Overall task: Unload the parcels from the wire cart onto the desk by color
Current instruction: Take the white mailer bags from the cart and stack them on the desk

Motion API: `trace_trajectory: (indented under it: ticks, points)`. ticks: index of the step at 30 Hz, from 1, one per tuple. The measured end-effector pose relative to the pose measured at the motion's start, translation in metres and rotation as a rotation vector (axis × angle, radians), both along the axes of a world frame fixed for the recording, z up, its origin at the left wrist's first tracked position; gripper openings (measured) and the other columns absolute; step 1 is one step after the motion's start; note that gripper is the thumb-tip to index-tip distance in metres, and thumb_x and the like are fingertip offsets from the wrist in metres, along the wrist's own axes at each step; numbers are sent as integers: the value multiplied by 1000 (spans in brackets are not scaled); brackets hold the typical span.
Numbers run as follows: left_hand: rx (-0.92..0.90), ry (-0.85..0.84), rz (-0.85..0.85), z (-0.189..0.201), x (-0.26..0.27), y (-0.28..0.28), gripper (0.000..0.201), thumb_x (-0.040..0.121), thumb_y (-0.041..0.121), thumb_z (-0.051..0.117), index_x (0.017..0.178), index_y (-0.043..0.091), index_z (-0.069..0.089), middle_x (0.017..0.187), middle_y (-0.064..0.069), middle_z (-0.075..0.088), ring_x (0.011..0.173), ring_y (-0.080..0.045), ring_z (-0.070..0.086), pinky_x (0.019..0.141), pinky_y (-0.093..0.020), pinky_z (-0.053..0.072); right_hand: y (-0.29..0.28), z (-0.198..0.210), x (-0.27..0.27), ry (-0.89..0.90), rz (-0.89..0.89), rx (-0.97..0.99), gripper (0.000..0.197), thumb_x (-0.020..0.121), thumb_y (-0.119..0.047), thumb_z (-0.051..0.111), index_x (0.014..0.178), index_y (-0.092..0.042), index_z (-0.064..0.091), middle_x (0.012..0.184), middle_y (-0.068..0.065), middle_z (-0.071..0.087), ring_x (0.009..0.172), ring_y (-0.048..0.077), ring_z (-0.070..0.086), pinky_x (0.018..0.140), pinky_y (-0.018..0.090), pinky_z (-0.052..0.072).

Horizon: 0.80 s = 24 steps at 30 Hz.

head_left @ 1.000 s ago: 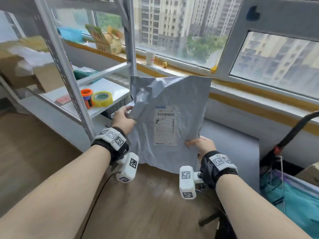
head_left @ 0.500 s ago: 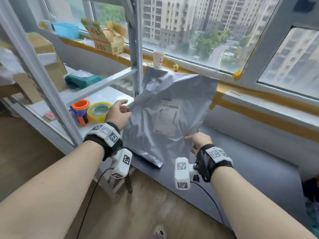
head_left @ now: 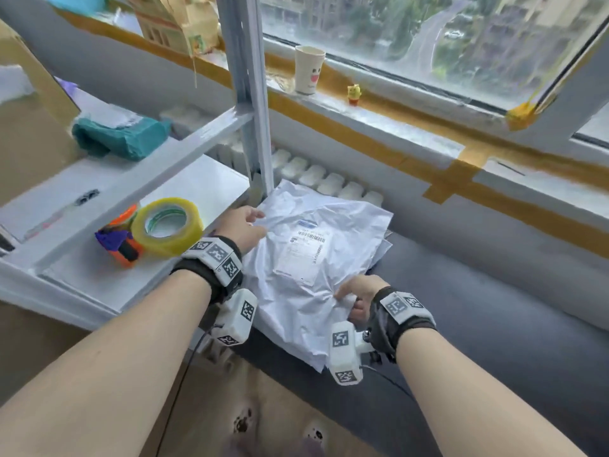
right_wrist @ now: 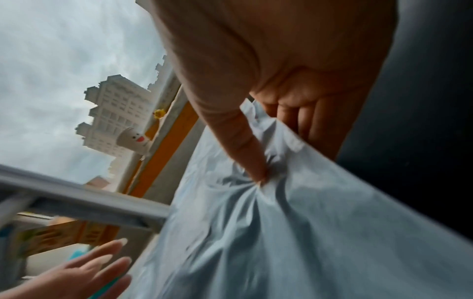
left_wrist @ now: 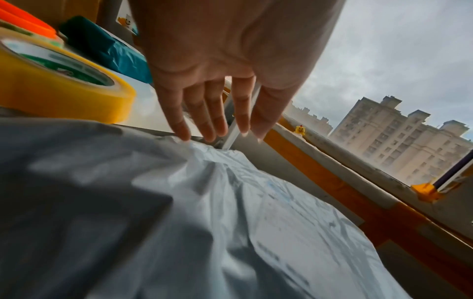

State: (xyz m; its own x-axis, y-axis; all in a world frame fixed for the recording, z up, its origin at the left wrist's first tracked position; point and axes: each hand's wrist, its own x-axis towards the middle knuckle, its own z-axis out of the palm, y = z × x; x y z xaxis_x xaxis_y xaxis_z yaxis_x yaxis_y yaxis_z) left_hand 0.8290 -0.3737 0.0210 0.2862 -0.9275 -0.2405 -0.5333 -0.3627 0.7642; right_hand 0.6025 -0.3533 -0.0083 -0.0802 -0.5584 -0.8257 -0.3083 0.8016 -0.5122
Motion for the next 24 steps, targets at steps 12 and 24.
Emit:
trace_trajectory:
  ticks: [12, 24]
  points:
    - [223, -200, -399, -11, -26, -61, 54, 71, 15, 80, 120, 20, 58, 118, -3, 59, 95, -16, 56, 82, -23, 42, -38, 27, 11, 547, 280, -579, 64, 70, -24, 77, 128, -29, 51, 146, 3, 31, 137, 23, 25, 109, 34, 27]
    - [218, -466, -658, -46, -16, -73, 75, 70, 34, 79, 136, 30, 42, 136, -7, 37, 128, -26, 39, 109, -33, 31, -42, -16, 55, 585, 615, -273, 109, 60, -52, 82, 146, -44, 15, 159, 5, -10, 146, 30, -5, 114, 55, 16]
